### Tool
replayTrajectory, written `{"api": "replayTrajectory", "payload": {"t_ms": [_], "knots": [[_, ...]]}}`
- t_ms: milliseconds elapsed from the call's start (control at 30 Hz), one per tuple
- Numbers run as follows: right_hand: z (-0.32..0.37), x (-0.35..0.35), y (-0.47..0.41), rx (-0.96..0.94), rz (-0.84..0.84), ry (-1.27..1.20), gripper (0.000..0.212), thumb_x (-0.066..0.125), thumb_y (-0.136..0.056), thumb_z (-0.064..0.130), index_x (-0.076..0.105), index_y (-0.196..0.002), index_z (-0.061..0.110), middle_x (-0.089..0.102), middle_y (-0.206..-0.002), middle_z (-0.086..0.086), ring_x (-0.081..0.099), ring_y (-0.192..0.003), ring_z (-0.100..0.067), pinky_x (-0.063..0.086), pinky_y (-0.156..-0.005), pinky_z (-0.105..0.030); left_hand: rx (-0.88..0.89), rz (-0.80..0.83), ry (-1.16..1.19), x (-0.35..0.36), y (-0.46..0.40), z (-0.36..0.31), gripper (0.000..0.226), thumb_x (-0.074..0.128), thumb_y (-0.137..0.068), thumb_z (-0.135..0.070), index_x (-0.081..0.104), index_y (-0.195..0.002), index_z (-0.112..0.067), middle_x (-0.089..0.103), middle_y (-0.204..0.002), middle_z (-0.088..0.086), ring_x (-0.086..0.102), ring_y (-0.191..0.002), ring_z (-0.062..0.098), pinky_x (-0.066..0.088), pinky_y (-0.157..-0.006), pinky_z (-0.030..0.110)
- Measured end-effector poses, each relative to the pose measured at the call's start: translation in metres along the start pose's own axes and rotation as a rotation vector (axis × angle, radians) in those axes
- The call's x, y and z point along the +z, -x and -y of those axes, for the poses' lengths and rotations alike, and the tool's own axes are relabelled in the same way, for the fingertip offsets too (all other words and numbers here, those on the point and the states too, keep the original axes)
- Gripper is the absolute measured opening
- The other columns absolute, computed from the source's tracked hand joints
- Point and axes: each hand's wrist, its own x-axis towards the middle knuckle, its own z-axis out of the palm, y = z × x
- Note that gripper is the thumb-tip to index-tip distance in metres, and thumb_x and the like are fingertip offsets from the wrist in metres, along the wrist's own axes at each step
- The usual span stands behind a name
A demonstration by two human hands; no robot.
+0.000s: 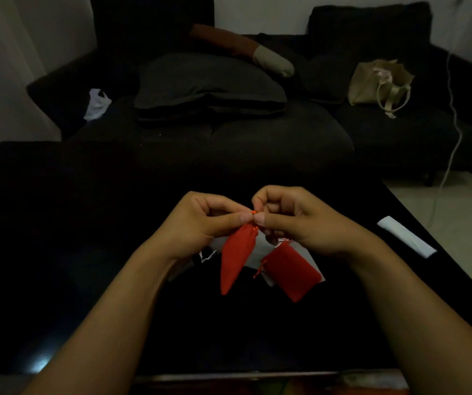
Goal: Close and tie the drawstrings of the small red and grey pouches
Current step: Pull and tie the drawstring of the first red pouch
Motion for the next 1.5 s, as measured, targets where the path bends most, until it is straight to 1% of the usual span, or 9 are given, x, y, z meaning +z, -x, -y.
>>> {"api": "replayTrajectory", "payload": {"t_ms": [367,500,633,833,933,1067,1267,1400,1500], "knots": [[0.000,0.004,-0.001,0.102,-0.060,-0.327,0.009,0.059,-0.094,0.004,0.064,-0.091,0.010,0.061,-0.068,-0.003,0.058,-0.062,-0.008,0.048,-0.060,-0.023,-0.061,-0.067,0.205,0.004,-0.001,0.001,0.018,0.073,-0.063,-0.010,0.076,-0.081,-0.012,0.076,-0.077,0.006,0.072,-0.071,0.011,0.055,-0.062,0.017],[0.003,-0.008,0.005,0.089,-0.189,0.017,0.024,0.069,-0.087,0.003,0.069,-0.112,0.007,0.071,-0.076,-0.010,0.069,-0.069,-0.015,0.055,-0.064,-0.021,-0.032,-0.114,0.128,0.002,-0.004,0.005,0.035,0.074,-0.065,-0.012,0.071,-0.100,-0.012,0.075,-0.078,0.006,0.072,-0.075,0.013,0.058,-0.071,0.021],[0.011,-0.014,0.009,0.055,-0.228,0.549,0.006,0.074,-0.086,0.017,0.077,-0.090,0.020,0.075,-0.082,0.007,0.070,-0.080,-0.002,0.051,-0.071,-0.016,0.026,-0.181,-0.139,0.003,-0.006,0.008,0.015,0.071,-0.081,-0.005,0.075,-0.094,-0.011,0.076,-0.087,0.009,0.071,-0.079,0.013,0.057,-0.075,0.021],[0.017,0.004,0.003,-0.196,-0.218,0.795,0.010,0.074,-0.086,0.026,0.077,-0.095,0.025,0.064,-0.092,0.008,0.062,-0.085,-0.003,0.050,-0.074,-0.017,0.078,-0.028,-0.307,0.008,-0.005,0.008,0.017,0.062,-0.089,0.001,0.074,-0.102,0.000,0.076,-0.093,0.009,0.072,-0.088,0.014,0.055,-0.075,0.019],[0.011,0.003,0.002,-0.252,-0.320,0.699,0.009,0.080,-0.080,0.023,0.078,-0.089,0.024,0.068,-0.085,0.009,0.064,-0.080,-0.002,0.049,-0.071,-0.014,0.097,0.019,-0.252,0.007,-0.004,0.006,0.024,0.065,-0.087,0.003,0.071,-0.108,-0.008,0.077,-0.087,0.005,0.073,-0.085,0.013,0.054,-0.077,0.019],[0.010,-0.003,0.003,-0.098,-0.346,0.426,0.007,0.082,-0.076,0.018,0.079,-0.083,0.020,0.075,-0.078,0.009,0.070,-0.080,0.002,0.051,-0.076,-0.015,0.068,0.057,-0.173,0.008,-0.002,0.003,0.051,0.072,-0.080,0.001,0.059,-0.125,-0.021,0.077,-0.085,0.009,0.074,-0.088,0.016,0.054,-0.083,0.021],[0.001,-0.008,0.007,0.049,-0.194,0.092,0.009,0.071,-0.088,0.009,0.078,-0.092,0.013,0.077,-0.085,-0.002,0.071,-0.080,-0.014,0.057,-0.074,-0.029,0.139,0.041,-0.063,0.014,0.001,0.000,0.042,0.073,-0.075,-0.004,0.064,-0.116,-0.013,0.076,-0.083,0.011,0.074,-0.086,0.019,0.053,-0.079,0.018],[-0.003,0.001,0.001,0.164,-0.342,-0.131,0.004,0.074,-0.084,0.006,0.077,-0.085,0.006,0.071,-0.079,-0.012,0.061,-0.067,-0.015,0.049,-0.058,-0.021,0.213,-0.051,-0.127,0.013,-0.002,0.004,0.025,0.069,-0.081,0.001,0.072,-0.102,-0.013,0.077,-0.085,0.002,0.074,-0.083,0.012,0.054,-0.074,0.017],[-0.003,0.007,-0.002,0.196,-0.412,-0.140,0.003,0.074,-0.083,0.005,0.076,-0.081,0.005,0.070,-0.080,-0.017,0.059,-0.068,-0.017,0.049,-0.058,-0.023,0.229,-0.109,-0.197,0.015,-0.002,0.007,0.020,0.067,-0.086,-0.001,0.074,-0.098,-0.016,0.077,-0.092,-0.002,0.073,-0.087,0.009,0.054,-0.073,0.016]]}}
